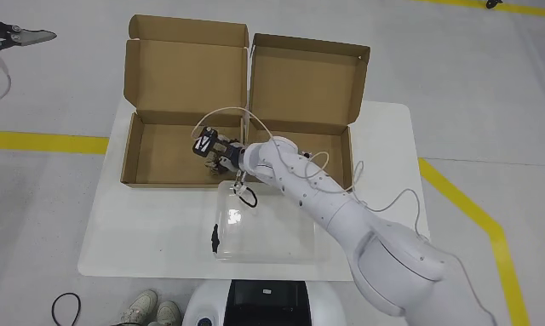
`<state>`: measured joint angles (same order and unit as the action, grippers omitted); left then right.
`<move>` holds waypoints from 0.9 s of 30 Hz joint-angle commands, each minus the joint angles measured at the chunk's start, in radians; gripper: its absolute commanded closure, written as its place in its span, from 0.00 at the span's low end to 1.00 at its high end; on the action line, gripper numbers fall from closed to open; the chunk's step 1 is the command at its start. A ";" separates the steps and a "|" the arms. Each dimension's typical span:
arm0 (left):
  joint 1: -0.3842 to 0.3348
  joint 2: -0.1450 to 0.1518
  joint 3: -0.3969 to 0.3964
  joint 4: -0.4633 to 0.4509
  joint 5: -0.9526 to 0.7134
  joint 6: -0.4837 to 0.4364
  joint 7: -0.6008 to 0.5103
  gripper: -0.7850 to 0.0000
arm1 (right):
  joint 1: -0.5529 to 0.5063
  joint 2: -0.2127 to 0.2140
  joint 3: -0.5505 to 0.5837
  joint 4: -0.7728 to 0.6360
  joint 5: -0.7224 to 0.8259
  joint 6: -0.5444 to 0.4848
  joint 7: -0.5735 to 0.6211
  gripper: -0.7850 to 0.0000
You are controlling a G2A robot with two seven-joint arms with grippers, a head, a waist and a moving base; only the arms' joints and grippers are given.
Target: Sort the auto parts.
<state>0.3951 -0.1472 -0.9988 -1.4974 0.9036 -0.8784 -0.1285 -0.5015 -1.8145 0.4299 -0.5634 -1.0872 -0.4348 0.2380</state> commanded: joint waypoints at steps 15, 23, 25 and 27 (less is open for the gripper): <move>0.000 0.000 0.000 0.000 0.000 0.000 0.000 0.00 | -0.135 0.105 0.137 -0.350 -0.030 -0.186 -0.102 0.36; 0.000 0.000 0.000 0.000 0.000 0.000 0.000 0.00 | -0.340 0.215 0.302 -0.662 -0.088 -0.263 -0.044 0.18; 0.000 0.000 0.000 0.000 0.000 0.000 0.000 0.00 | -0.400 0.240 0.350 -0.731 -0.100 -0.280 -0.042 0.00; 0.000 0.000 0.000 0.000 0.000 0.000 0.000 0.00 | -0.457 0.262 0.402 -0.794 -0.121 -0.286 -0.049 0.00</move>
<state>0.3951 -0.1472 -0.9988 -1.4974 0.9036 -0.8784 -0.1285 -0.9289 -1.5625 0.8044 -1.3257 -1.1992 -0.7196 0.1949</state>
